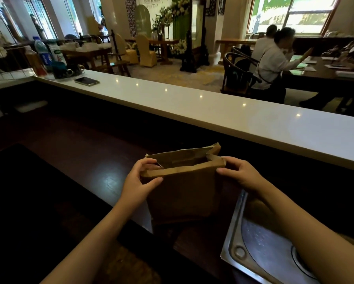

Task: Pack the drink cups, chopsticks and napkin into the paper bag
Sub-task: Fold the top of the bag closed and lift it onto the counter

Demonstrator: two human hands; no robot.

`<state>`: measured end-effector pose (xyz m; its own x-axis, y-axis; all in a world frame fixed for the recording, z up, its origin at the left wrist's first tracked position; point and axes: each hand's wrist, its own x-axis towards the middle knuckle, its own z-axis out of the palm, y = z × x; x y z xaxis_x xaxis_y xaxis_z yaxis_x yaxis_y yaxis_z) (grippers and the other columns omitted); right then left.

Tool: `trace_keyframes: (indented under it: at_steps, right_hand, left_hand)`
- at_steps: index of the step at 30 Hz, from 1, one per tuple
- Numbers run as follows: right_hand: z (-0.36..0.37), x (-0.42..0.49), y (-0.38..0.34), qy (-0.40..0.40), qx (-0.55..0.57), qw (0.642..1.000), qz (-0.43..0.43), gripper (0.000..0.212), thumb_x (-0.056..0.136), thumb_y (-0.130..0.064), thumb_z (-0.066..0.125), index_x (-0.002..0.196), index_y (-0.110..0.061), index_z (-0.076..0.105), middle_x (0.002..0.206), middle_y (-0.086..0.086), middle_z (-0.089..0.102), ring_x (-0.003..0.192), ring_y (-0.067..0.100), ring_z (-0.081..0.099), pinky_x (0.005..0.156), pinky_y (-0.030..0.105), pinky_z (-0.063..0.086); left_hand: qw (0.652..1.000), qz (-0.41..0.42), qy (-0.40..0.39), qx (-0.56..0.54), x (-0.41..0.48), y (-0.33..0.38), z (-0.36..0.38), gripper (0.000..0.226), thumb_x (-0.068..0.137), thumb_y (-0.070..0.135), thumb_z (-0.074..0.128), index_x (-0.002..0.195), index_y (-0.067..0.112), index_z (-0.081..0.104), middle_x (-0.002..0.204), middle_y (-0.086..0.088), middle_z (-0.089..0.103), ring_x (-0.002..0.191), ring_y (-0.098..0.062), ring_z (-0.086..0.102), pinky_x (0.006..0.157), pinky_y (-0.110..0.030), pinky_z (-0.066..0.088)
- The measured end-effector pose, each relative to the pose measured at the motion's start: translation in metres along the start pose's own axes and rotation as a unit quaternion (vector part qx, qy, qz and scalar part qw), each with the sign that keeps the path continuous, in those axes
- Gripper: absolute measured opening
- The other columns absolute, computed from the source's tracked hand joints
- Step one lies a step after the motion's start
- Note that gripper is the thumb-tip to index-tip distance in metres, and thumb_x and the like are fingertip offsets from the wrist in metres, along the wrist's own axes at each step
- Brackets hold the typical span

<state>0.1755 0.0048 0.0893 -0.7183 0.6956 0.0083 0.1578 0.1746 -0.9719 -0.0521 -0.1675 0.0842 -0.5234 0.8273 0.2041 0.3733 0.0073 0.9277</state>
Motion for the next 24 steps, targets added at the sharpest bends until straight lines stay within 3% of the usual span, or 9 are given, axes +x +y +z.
trace_keyframes:
  at_steps: [4,7,9,12,14,16,18,20,24]
  right_hand:
    - [0.006,0.006,0.004,-0.02,0.06,0.998,-0.004,0.025,0.088,-0.011,0.059,0.105,-0.027,0.066,0.107,-0.001,0.067,0.101,0.011,0.065,0.087,0.024,0.054]
    - [0.009,0.013,0.006,-0.005,0.091,0.996,-0.009,0.019,0.089,-0.006,0.058,0.104,-0.014,0.067,0.1,0.001,0.068,0.091,0.01,0.067,0.074,0.016,0.055]
    - [0.01,0.02,0.009,0.034,0.069,0.997,-0.023,0.016,0.089,-0.008,0.059,0.101,-0.013,0.067,0.105,-0.002,0.061,0.099,0.016,0.061,0.077,0.014,0.054]
    - [0.008,0.032,0.013,0.082,-0.05,0.994,-0.058,0.011,0.086,-0.021,0.064,0.087,-0.031,0.068,0.128,-0.011,0.039,0.128,0.018,0.037,0.105,0.033,0.038]
    - [0.007,0.036,0.012,0.07,-0.047,0.994,-0.063,0.01,0.087,-0.018,0.062,0.087,-0.027,0.067,0.137,-0.014,0.033,0.129,0.01,0.031,0.101,0.026,0.035]
    - [0.008,0.036,0.012,0.058,0.028,0.997,-0.049,0.013,0.088,-0.013,0.06,0.098,-0.015,0.069,0.136,-0.01,0.042,0.122,0.008,0.044,0.09,0.016,0.043]
    - [0.009,0.036,0.015,0.061,0.086,0.993,-0.045,0.019,0.088,-0.01,0.06,0.106,-0.01,0.068,0.119,0.001,0.06,0.109,0.017,0.059,0.083,0.022,0.052]
    - [0.011,0.034,0.018,0.076,0.096,0.991,-0.046,0.018,0.089,-0.01,0.06,0.104,-0.01,0.068,0.101,0.005,0.067,0.099,0.023,0.063,0.082,0.031,0.055]
    - [0.016,0.031,0.021,0.103,0.137,0.984,-0.051,0.012,0.088,-0.01,0.06,0.096,-0.016,0.067,0.094,0.003,0.067,0.088,0.017,0.065,0.072,0.023,0.056]
  left_hand:
    - [0.998,-0.005,-0.03,-0.054,0.004,-0.002,-0.003,0.041,0.075,-0.003,0.068,0.1,0.029,0.059,0.092,0.005,0.067,0.093,-0.005,0.063,0.092,-0.037,0.05]
    - [0.996,-0.012,-0.044,-0.08,0.013,-0.004,-0.005,0.041,0.076,-0.005,0.066,0.103,0.025,0.056,0.099,0.001,0.063,0.097,-0.016,0.061,0.092,-0.04,0.05]
    - [0.996,-0.012,-0.019,-0.085,0.02,-0.008,-0.005,0.044,0.076,-0.002,0.068,0.106,0.027,0.054,0.109,-0.009,0.059,0.104,-0.028,0.058,0.092,-0.043,0.051]
    - [0.995,-0.023,0.04,-0.086,0.028,-0.012,-0.001,0.061,0.075,0.001,0.07,0.121,0.031,0.043,0.124,-0.007,0.044,0.104,-0.02,0.058,0.081,-0.028,0.057]
    - [0.991,-0.04,0.047,-0.119,0.032,-0.013,0.001,0.078,0.076,0.0,0.068,0.137,0.03,0.029,0.131,0.001,0.037,0.107,-0.014,0.055,0.075,-0.016,0.056]
    - [0.983,-0.067,0.031,-0.169,0.034,-0.015,0.0,0.082,0.078,0.001,0.065,0.143,0.025,0.022,0.129,0.002,0.041,0.105,-0.009,0.054,0.075,-0.013,0.054]
    - [0.982,-0.078,0.014,-0.172,0.035,-0.017,-0.002,0.068,0.08,0.004,0.064,0.138,0.022,0.035,0.119,0.0,0.051,0.102,-0.01,0.057,0.078,-0.015,0.054]
    - [0.988,-0.066,0.011,-0.139,0.035,-0.016,0.001,0.042,0.081,0.008,0.064,0.119,0.024,0.054,0.107,0.0,0.059,0.101,-0.015,0.058,0.079,-0.018,0.055]
    - [0.994,-0.054,0.035,-0.094,0.032,-0.012,0.009,0.017,0.083,0.017,0.064,0.099,0.023,0.061,0.098,-0.002,0.064,0.095,-0.018,0.06,0.075,-0.024,0.055]
